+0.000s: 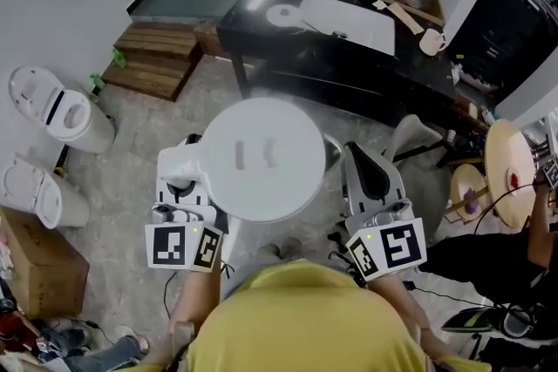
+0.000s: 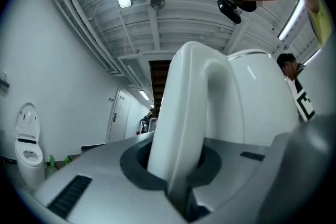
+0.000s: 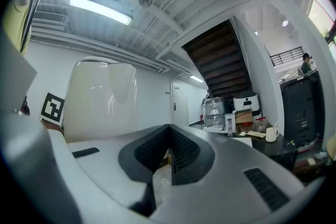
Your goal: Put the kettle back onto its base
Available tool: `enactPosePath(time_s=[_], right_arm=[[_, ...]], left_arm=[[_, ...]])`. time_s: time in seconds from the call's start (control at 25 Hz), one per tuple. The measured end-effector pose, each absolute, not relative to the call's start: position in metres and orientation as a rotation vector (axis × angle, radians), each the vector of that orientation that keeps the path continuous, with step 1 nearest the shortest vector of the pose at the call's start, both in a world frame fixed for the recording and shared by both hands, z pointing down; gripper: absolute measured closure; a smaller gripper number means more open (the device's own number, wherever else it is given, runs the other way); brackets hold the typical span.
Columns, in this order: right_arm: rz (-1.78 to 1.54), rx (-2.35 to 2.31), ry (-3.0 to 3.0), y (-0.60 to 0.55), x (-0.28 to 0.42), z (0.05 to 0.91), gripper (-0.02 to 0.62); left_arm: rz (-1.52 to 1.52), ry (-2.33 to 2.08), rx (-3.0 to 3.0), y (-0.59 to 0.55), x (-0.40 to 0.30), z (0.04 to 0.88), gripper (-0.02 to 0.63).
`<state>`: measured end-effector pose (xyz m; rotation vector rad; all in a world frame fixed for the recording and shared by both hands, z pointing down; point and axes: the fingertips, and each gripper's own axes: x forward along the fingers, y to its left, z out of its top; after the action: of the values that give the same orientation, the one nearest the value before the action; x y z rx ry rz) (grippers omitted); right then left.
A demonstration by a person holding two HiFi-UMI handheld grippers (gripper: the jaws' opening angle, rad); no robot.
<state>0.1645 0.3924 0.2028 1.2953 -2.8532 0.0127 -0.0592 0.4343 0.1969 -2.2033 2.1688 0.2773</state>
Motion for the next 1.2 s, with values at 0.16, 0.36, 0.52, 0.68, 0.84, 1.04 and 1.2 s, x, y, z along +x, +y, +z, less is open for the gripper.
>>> enactPosePath(time_s=[0.16,0.36,0.52,0.68,0.84,1.04,1.2], right_arm=[[0.027,1.284,-2.854,0.386,0.171,0.207,0.580],[0.042,1.284,-2.856,0.380,0.176,0.210,0.580],[0.053,1.283,-2.855,0.369,0.174,0.212,0.580],[0.043,1.286,-2.853,0.351,0.164,0.214,0.580],[0.045,1.292,-2.845,0.327,0.154,0.217,0.580],[0.060,1.297,-2.837,0.287,0.138,0.223,0.580],[0.069,1.297,-2.830,0.254,0.122,0.224,0.580]], left_arm=[[0.273,2.180,-2.181,0.430,-0.056,0.198,0.575],[0.279,2.208,-2.167,0.426,-0.058,0.199,0.574],[0.279,2.212,-2.159,0.417,-0.061,0.197,0.575],[0.285,2.203,-2.164,0.397,-0.070,0.200,0.575],[0.301,2.190,-2.168,0.370,-0.079,0.200,0.574],[0.295,2.182,-2.178,0.330,-0.093,0.202,0.574],[0.294,2.177,-2.197,0.295,-0.106,0.202,0.574]])
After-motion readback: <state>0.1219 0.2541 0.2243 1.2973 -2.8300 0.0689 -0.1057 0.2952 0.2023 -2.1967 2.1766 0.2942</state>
